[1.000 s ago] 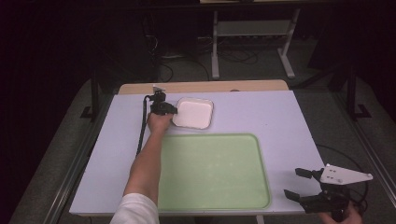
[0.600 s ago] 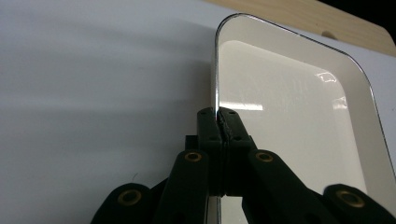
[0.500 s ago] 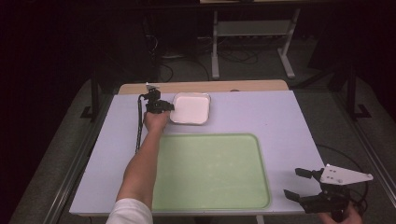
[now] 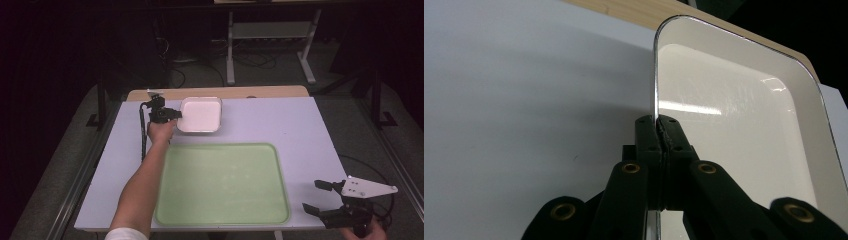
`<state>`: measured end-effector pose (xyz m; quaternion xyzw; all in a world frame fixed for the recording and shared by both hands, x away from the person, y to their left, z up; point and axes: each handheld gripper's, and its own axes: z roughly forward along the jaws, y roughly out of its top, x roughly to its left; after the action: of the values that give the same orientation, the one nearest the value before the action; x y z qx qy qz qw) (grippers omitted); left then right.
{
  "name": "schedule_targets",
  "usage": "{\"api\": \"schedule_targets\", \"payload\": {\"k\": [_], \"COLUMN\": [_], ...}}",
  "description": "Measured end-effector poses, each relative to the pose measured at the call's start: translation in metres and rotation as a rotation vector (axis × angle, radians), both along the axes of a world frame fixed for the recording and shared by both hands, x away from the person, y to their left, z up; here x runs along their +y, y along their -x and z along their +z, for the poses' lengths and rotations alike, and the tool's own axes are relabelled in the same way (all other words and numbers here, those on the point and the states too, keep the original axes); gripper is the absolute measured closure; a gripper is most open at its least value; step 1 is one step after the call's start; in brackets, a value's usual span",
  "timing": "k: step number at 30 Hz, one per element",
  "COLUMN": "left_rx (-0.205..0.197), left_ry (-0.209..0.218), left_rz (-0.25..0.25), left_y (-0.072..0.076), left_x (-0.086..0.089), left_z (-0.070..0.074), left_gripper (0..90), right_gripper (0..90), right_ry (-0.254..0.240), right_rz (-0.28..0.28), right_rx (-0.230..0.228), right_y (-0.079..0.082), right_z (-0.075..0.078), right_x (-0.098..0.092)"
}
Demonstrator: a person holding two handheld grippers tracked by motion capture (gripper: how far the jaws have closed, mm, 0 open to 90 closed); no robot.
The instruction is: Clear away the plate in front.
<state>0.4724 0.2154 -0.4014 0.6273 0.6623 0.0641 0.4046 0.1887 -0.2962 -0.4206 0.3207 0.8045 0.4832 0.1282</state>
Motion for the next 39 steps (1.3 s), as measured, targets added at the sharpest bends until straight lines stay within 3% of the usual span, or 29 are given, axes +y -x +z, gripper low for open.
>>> {"api": "schedule_targets", "payload": {"k": [6,32,39], "left_rx": [-0.01,-0.045,-0.077], "left_ry": [0.0,0.073,0.102], "left_rz": [0.0,-0.032,-0.053], "left_y": [0.009,0.061,0.078], "left_x": [0.004,0.001,0.001], "left_z": [0.006,0.016,0.02], "left_gripper": [89.0,89.0,89.0], "right_gripper": [14.0,14.0,14.0], "right_ry": [0.003,0.002,0.004], "right_rz": [0.003,0.003,0.006], "right_rx": [0.001,0.0,0.0], "right_y": [0.0,-0.001,-0.002], "right_z": [0.0,0.0,-0.001], "right_x": [0.001,0.005,0.006]}}
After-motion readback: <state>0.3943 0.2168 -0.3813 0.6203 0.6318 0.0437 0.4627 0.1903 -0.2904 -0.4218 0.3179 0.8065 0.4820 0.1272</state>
